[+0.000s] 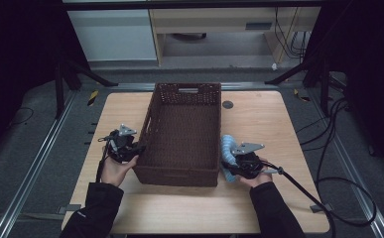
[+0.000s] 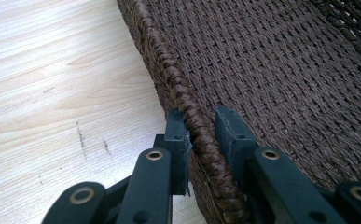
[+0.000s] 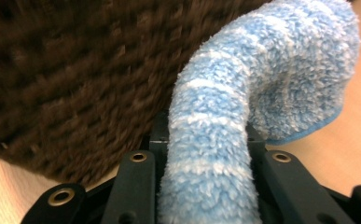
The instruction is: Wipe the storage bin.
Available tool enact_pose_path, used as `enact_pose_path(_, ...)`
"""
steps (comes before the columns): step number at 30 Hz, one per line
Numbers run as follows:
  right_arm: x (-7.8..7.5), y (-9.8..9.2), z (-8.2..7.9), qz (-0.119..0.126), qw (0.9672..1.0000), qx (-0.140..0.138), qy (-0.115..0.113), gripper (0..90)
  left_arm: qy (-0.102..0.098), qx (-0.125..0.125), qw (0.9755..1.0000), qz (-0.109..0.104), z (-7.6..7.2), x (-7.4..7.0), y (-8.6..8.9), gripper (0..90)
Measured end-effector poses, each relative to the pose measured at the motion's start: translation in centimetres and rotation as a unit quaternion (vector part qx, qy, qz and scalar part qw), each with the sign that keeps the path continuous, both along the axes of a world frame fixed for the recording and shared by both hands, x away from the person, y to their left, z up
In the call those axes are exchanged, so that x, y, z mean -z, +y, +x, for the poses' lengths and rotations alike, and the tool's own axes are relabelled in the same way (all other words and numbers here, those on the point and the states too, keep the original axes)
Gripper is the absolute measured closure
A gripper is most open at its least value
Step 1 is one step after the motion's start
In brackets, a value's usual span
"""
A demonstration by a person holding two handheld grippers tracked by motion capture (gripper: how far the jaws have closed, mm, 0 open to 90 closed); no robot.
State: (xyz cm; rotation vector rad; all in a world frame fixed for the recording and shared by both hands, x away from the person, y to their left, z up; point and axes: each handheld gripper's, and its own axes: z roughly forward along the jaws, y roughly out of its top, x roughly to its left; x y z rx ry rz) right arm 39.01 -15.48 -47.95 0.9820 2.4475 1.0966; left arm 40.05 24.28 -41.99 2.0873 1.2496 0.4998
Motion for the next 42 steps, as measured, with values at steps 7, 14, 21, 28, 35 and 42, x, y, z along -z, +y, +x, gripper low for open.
enact_pose_path(7, -0.5, -0.3, -0.3, 0.008, 1.0, -0.002, -0.001, 67.6, 0.0, -0.001, 1.0, -0.004, 0.0, 0.0, 0.0, 75.0)
enact_pose_path(14, -5.0, -0.7, -2.1, 0.048, 0.9968, -0.018, -0.061, 67.5, 0.001, 0.0, 1.0, -0.005, 0.0, 0.1, 0.0, 74.9)
enact_pose_path(21, -2.9, -0.3, -2.4, 0.029, 0.9989, -0.016, -0.034, 67.6, 0.001, -0.001, 1.0, -0.007, 0.0, 0.1, 0.1, 75.0)
enact_pose_path(28, 0.3, 0.1, -2.7, -0.014, 0.9997, -0.018, 0.013, 67.7, 0.0, -0.001, 1.0, -0.007, 0.0, 0.1, 0.1, 74.9)
enact_pose_path(35, -2.1, -0.2, -3.4, 0.028, 0.9992, -0.022, -0.017, 67.6, 0.0, -0.001, 1.0, -0.009, 0.0, 0.1, 0.1, 74.9)
enact_pose_path(42, -4.6, -0.1, -5.0, 0.032, 0.9974, -0.029, -0.057, 67.7, 0.0, -0.001, 1.0, -0.007, 0.0, 0.1, 0.1, 75.0)
